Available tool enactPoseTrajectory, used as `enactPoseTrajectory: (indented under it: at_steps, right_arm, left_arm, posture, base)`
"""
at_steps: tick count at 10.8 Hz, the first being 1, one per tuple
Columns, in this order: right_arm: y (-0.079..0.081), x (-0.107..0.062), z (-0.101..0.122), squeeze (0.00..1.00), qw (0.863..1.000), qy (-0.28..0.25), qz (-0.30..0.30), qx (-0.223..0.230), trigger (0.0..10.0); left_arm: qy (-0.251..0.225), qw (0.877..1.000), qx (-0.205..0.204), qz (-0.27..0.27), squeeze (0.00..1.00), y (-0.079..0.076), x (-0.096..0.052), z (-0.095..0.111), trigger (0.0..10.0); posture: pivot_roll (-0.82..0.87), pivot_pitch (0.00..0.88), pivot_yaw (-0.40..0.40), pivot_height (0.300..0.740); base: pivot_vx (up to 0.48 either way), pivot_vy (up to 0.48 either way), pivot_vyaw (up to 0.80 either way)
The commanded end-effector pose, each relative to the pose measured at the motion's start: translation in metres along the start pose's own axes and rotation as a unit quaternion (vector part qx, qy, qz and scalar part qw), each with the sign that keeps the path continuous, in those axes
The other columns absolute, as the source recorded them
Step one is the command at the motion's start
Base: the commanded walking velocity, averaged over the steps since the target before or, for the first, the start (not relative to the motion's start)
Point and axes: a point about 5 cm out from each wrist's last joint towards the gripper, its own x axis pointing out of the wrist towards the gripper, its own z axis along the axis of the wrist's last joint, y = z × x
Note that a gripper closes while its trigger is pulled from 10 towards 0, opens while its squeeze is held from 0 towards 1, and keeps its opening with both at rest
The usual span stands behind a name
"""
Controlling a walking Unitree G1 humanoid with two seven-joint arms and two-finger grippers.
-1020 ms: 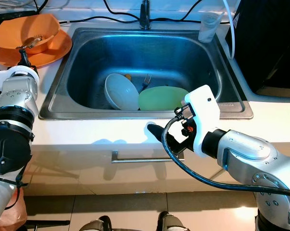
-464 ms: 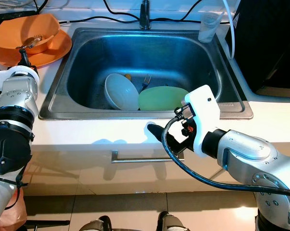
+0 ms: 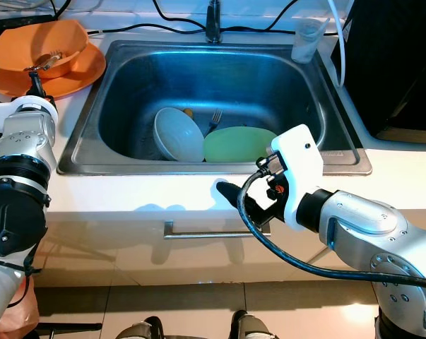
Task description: Kitchen organization
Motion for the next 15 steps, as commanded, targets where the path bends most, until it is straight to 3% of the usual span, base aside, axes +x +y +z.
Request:
enactPoseTrajectory:
  at_steps: [1, 8, 15]
  right_arm:
    - [0.001, 0.0, 0.001, 0.0, 1.0, -0.001, 0.005, -0.006, 10.0]
    - [0.0, 0.002, 0.0, 0.0, 1.0, 0.001, 0.01, -0.005, 10.0]
    - [0.0, 0.005, 0.0, 0.0, 1.0, 0.001, 0.018, -0.006, 10.0]
  left_arm:
    - [0.025, 0.994, 0.005, 0.103, 0.0, 0.055, -0.007, -0.008, 0.0]
    - [0.021, 0.994, 0.024, 0.108, 0.0, 0.065, -0.007, 0.003, 0.0]
    - [0.036, 0.992, 0.032, 0.117, 0.0, 0.077, -0.016, -0.002, 0.0]
  posture:
    - [-0.23, 0.209, -0.064, 0.74]
    - [-0.2, 0.213, -0.067, 0.74]
    - [-0.17, 0.215, -0.078, 0.74]
  base:
    - [0.0, 0.0, 0.0]
    - [0.0, 0.0, 0.0]
    - [0.0, 0.0, 0.0]
